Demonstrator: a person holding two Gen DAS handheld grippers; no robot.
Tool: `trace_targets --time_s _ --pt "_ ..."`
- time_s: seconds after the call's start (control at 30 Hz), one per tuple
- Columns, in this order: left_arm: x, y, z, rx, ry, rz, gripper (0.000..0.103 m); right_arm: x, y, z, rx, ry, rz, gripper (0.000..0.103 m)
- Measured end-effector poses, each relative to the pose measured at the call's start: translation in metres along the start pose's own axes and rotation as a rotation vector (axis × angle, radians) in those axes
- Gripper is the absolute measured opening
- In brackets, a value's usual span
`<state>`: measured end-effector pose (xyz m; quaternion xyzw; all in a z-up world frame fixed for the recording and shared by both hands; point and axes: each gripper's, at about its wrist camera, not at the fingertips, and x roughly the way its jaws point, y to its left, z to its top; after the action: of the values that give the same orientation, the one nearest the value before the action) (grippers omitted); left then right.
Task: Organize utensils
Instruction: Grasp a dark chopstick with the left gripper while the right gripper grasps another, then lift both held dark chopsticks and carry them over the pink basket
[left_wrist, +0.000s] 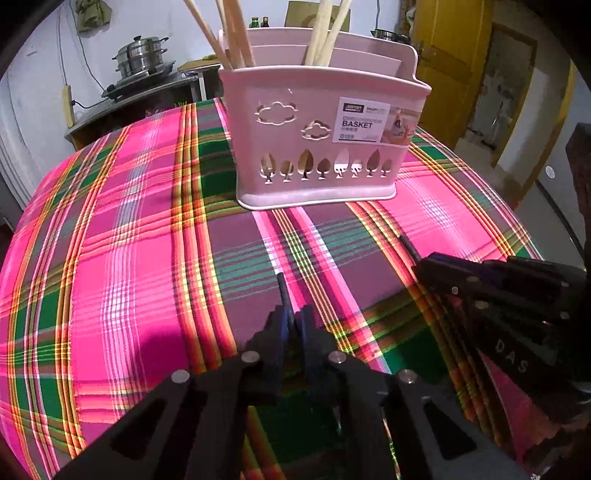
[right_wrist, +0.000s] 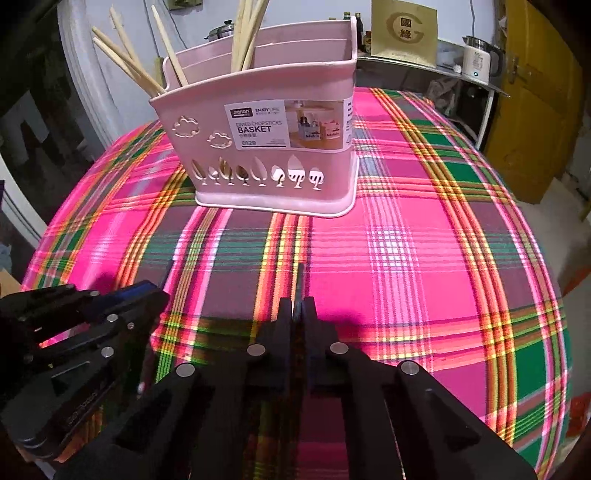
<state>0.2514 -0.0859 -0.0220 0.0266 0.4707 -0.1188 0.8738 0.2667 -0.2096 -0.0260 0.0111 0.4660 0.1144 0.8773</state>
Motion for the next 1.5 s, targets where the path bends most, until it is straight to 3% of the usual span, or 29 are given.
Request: trace_targets --time_s 0.2,0.83,1.5 --pt "-0.014 0.005 0.009 -0.01 -0.019 -0.023 0.006 -0.014 0.001 0.006 0.004 -0.031 0.031 0.004" --pt "-0.116 0.02 0.047 -0.018 -0.223 -0.054 0.005 -0.114 0.01 0.041 -0.016 -0.256 0.094 0.004" --pt "-0.166 0.02 0.033 -0.016 -0.319 -0.073 0.005 -0.16 0.013 0.028 -0.04 -0.34 0.106 0.005"
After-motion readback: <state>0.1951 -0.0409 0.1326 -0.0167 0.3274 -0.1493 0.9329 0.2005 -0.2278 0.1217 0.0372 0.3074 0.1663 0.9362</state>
